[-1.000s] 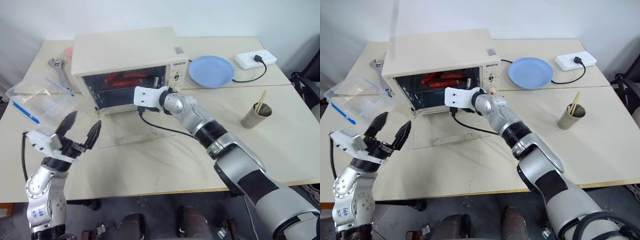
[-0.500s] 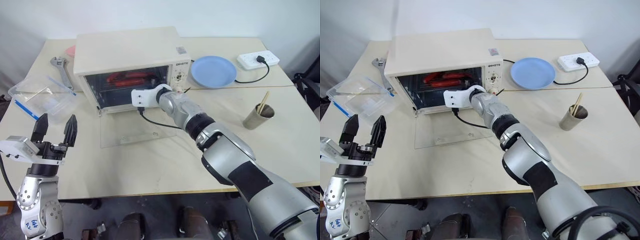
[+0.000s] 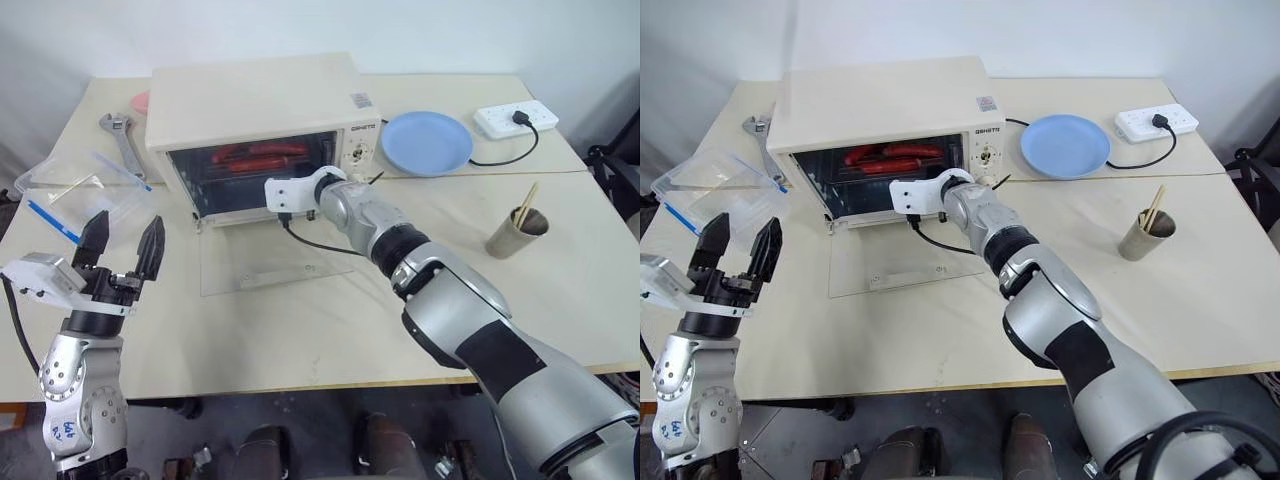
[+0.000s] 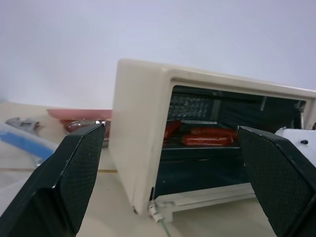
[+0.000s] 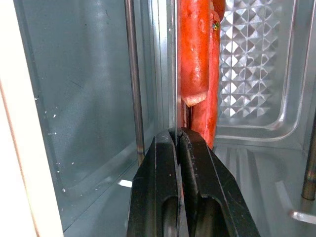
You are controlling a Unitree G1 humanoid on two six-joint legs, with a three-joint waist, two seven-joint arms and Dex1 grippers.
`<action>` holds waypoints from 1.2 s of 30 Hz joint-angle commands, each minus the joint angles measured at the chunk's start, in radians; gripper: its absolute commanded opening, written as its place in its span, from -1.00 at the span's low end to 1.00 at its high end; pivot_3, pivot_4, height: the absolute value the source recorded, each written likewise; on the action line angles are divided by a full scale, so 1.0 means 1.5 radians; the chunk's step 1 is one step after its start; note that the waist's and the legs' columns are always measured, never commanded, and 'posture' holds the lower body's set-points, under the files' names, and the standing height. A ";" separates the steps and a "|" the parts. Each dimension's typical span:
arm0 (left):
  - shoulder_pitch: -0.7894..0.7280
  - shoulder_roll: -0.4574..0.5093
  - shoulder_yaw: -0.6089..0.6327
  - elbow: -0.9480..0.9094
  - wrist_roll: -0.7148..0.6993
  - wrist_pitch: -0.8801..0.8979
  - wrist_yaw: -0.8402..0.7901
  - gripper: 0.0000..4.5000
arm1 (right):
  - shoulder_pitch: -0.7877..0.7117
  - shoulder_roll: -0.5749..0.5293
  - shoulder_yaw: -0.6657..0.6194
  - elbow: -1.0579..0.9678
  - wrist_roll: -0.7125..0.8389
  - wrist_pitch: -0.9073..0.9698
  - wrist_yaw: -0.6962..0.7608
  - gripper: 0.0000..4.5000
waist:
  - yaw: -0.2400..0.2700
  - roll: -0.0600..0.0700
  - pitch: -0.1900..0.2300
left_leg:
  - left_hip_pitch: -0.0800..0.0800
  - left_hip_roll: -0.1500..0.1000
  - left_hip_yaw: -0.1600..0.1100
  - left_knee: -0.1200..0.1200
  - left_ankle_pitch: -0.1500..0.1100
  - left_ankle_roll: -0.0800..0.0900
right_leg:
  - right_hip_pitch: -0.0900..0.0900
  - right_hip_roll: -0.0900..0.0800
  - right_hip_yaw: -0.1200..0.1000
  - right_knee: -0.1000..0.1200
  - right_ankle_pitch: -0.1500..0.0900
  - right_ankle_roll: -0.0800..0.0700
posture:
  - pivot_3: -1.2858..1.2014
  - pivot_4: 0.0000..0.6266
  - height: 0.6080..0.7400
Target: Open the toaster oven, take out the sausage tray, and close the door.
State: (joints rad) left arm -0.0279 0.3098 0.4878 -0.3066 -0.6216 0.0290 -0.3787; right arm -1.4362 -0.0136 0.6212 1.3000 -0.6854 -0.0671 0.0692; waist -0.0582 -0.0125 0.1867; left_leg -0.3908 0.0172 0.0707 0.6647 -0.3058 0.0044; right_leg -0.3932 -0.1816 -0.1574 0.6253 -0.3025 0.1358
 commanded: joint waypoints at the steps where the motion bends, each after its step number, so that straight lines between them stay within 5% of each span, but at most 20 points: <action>1: -0.040 0.024 -0.020 0.018 -0.015 0.017 -0.029 1.00 | -0.013 -0.015 0.003 -0.070 -0.012 -0.034 -0.015 -0.99 | 0.000 0.000 0.000 | 0.000 0.000 0.000 0.000 0.000 0.000 | 0.000 0.000 0.000 0.000 0.000 0.000 | 0.03 -0.52 1.00; 16: -0.260 0.092 -0.064 0.264 0.010 0.012 -0.156 1.00 | 0.082 -0.069 0.002 -0.288 -0.049 -0.025 0.045 -0.99 | -0.019 0.000 0.000 | -0.001 0.000 0.000 -0.002 0.000 -0.001 | -0.001 0.001 -0.001 -0.001 0.000 0.000 | 0.03 -0.52 1.00; 36: -0.320 0.116 -0.057 0.349 0.026 -0.003 -0.201 1.00 | 0.274 -0.147 -0.013 -0.629 -0.097 0.072 0.155 -0.99 | -0.017 0.000 0.000 | 0.000 0.000 0.000 -0.001 0.001 -0.001 | -0.001 0.001 0.000 0.000 0.000 0.000 | 0.03 -0.52 1.00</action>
State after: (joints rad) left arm -0.4832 0.4605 0.3730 0.2139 -0.5843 0.0410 -0.6894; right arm -1.0131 -0.2355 0.6229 0.4501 -0.8084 0.0315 0.3054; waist -0.0833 -0.0125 0.1868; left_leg -0.3914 0.0174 0.0712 0.6635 -0.3048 0.0030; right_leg -0.3947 -0.1804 -0.1579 0.6248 -0.3024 0.1358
